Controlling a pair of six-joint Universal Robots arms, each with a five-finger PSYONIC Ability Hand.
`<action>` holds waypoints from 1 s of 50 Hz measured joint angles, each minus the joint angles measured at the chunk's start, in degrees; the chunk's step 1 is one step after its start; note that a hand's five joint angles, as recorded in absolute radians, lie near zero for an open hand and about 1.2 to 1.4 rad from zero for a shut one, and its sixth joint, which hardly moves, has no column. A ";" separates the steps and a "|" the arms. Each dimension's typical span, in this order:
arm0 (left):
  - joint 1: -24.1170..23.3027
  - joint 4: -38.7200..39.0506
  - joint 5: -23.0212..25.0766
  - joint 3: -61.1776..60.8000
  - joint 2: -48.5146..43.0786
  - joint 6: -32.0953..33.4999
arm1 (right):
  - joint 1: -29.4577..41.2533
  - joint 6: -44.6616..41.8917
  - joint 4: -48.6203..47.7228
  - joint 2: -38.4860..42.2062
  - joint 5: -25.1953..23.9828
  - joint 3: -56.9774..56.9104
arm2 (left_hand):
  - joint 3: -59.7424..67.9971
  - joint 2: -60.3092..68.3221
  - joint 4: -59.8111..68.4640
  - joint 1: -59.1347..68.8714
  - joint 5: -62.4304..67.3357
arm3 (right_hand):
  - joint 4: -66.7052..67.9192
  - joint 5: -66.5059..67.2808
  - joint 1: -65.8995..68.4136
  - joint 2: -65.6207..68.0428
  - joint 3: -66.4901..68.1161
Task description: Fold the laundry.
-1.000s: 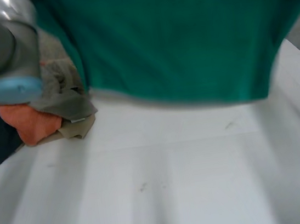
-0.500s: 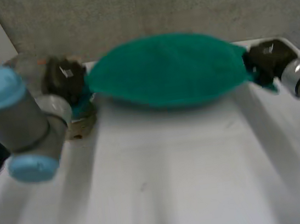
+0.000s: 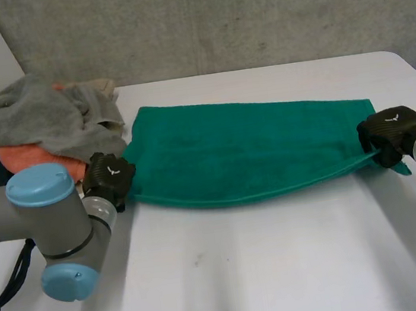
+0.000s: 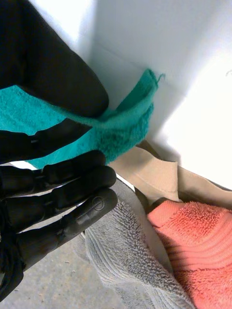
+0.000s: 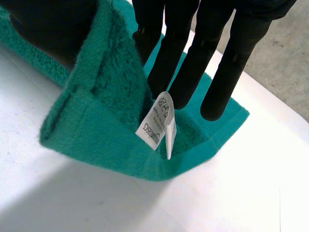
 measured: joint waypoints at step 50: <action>-7.71 -27.03 -6.84 48.48 -18.36 9.59 | 1.36 -19.07 0.94 9.91 10.30 -10.55 | 5.03 5.37 5.47 1.48 3.97 | 0.01 -0.01 -0.01 0.00 0.00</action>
